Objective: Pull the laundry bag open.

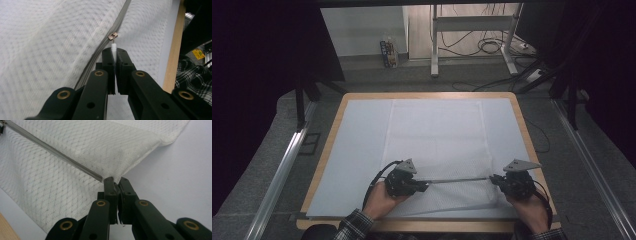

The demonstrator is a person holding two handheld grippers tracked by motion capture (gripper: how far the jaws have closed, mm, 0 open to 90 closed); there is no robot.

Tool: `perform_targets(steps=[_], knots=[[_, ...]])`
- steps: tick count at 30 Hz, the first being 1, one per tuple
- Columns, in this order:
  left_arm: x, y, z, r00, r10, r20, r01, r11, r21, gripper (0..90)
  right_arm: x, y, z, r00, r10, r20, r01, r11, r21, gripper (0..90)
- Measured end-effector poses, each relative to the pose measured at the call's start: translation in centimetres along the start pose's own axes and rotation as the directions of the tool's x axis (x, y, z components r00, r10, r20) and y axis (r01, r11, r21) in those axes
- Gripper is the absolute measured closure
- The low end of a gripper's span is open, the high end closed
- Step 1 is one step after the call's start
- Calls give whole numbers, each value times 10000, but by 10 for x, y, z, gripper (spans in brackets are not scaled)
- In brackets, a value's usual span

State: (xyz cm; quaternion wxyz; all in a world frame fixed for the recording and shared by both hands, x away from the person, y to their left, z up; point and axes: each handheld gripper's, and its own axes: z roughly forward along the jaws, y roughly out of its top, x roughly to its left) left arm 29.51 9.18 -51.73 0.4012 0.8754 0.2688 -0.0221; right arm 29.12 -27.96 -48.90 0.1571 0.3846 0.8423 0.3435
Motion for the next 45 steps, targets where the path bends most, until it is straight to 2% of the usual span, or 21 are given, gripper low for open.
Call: perform_targets(steps=[17, 22, 45], knots=[[7, -18, -15, 9987, -436, -245, 437, 9990, 10, 876, -2, -2, -1, 9999, 107, -71, -107, 9999, -12, 858], [10, -24, -22, 9979, -610, -202, 610, 9981, -7, 876, -3, -2, -1, 9999, 112, -98, -112, 9999, -10, 857], [11, -46, -42, 9927, -1021, -647, 1024, 9947, 6, 876, -3, -3, -2, 9999, 77, -98, -77, 10000, 9, 857]])
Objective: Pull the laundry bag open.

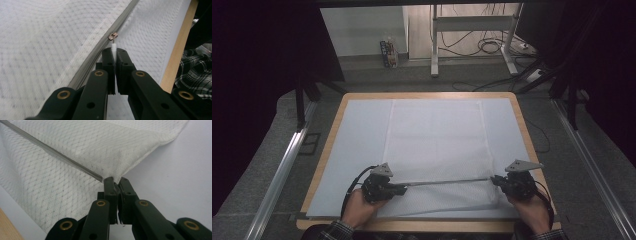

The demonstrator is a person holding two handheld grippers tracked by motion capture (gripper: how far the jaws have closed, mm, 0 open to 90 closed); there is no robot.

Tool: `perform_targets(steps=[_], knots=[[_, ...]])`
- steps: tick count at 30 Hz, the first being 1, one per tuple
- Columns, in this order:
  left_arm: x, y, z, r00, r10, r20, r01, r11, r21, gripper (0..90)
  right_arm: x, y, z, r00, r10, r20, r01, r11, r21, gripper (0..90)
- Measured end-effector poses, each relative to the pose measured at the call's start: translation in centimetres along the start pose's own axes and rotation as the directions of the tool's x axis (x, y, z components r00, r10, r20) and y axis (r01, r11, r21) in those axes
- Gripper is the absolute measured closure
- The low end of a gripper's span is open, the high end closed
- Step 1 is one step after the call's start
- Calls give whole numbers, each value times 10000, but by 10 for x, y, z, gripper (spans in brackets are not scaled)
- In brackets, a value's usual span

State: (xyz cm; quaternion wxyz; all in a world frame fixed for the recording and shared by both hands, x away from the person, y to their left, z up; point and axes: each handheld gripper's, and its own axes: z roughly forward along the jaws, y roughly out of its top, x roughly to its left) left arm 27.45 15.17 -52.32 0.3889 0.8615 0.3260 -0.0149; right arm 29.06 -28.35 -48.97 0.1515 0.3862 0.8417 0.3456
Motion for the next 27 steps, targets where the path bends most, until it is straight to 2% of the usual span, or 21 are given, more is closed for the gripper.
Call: perform_targets(steps=[10, 20, 25, 27], knots=[[5, -12, -11, 9993, -356, -132, 356, 9994, -5, 876, 0, 0, 0, 10000, 25, 17, -25, 10000, 57, 857], [7, -19, -19, 9981, -447, -416, 449, 9990, 38, 876, 1, 0, 1, 10000, -45, 53, 45, 9999, 110, 857], [9, -23, -23, 9978, -524, -411, 526, 9986, 26, 876, 0, -1, 1, 10000, -48, 34, 47, 9999, 127, 857], [8, -24, -24, 9971, -515, -553, 520, 9986, 80, 876, 1, 0, 1, 9999, -81, 65, 80, 9998, 156, 857]])
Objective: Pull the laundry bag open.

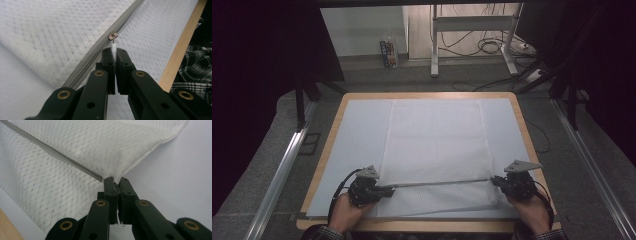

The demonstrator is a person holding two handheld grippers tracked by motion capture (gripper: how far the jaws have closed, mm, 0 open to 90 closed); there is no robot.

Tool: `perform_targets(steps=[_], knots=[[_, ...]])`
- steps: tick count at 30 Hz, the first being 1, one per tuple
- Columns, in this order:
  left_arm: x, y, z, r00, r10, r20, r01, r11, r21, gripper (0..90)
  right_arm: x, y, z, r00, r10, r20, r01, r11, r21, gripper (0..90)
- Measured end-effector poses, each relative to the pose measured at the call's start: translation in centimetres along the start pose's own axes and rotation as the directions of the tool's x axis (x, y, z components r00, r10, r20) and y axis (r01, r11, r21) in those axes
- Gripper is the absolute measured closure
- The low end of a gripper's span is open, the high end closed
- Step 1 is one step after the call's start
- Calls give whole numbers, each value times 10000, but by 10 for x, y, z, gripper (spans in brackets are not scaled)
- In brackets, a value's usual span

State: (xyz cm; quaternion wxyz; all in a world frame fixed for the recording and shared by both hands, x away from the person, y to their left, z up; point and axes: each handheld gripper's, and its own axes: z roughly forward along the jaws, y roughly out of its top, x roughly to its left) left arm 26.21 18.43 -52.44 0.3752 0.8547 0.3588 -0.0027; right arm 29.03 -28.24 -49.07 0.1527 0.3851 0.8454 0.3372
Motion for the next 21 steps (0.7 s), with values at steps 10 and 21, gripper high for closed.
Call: perform_targets(steps=[10, 21], knots=[[6, -10, -9, 9993, -344, -145, 342, 9994, -109, 875, -1, -1, 0, 10000, 47, 78, -47, 10000, 6, 857], [9, -18, -17, 9980, -493, -401, 490, 9988, -75, 876, 0, -1, 1, 10000, 32, -31, -31, 10000, 62, 858]])
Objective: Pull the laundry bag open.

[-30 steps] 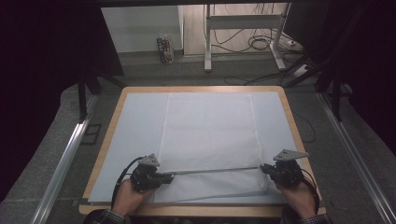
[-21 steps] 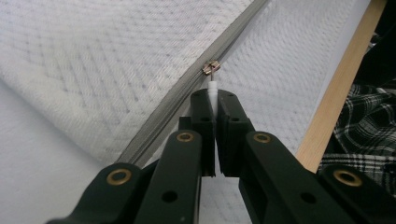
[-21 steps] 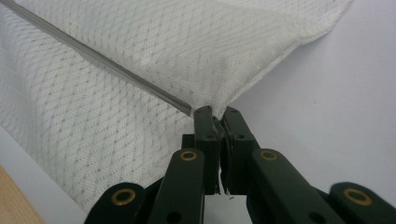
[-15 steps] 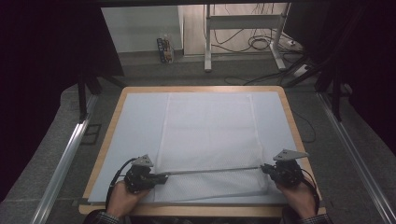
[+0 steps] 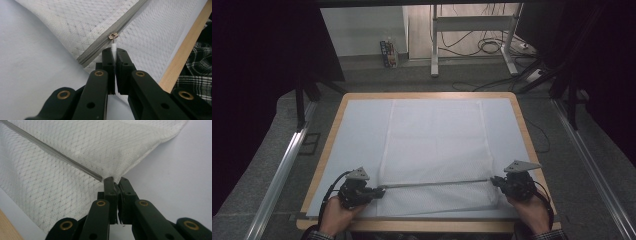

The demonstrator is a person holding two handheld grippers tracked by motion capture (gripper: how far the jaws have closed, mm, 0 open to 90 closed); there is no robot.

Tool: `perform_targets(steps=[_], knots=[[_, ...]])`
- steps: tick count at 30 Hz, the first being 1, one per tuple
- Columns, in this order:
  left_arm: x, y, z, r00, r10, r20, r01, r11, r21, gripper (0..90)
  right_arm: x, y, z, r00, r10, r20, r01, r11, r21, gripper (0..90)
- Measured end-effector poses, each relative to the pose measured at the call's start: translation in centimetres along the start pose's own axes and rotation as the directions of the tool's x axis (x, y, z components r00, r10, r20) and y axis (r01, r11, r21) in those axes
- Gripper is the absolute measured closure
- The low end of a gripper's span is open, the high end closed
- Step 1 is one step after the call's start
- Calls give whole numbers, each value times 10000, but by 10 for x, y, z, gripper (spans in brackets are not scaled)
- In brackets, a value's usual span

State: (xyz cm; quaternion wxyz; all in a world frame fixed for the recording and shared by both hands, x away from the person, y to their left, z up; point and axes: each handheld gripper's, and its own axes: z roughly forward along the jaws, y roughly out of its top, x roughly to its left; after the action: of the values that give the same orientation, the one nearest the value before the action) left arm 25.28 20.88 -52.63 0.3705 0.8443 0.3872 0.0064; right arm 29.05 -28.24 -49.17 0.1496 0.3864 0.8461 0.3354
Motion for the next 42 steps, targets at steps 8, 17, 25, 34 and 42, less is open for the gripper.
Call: perform_targets(steps=[8, 17, 25, 34, 42], knots=[[4, -6, -4, 9995, -309, -71, 309, 9995, -37, 876, 0, 0, 1, 9999, 8, 144, -10, 9999, 120, 860], [11, -10, -12, 9909, -694, -1157, 737, 9967, 327, 877, 1, -2, 4, 10000, 4, 16, -5, 9989, 461, 860], [9, -10, -10, 9921, -717, -1034, 832, 9902, 1122, 873, 6, -7, 5, 9987, 16, -500, 31, 9957, 927, 838], [1, -7, -5, 9864, 71, -1643, 59, 9969, 784, 628, 6, -8, 5, 9989, -154, -434, 185, 9973, 710, 559], [-7, -5, -4, 9762, 567, -2092, -555, 9984, 116, 291, 8, -3, 1, 9977, -563, -375, 558, 9983, -135, 269]])
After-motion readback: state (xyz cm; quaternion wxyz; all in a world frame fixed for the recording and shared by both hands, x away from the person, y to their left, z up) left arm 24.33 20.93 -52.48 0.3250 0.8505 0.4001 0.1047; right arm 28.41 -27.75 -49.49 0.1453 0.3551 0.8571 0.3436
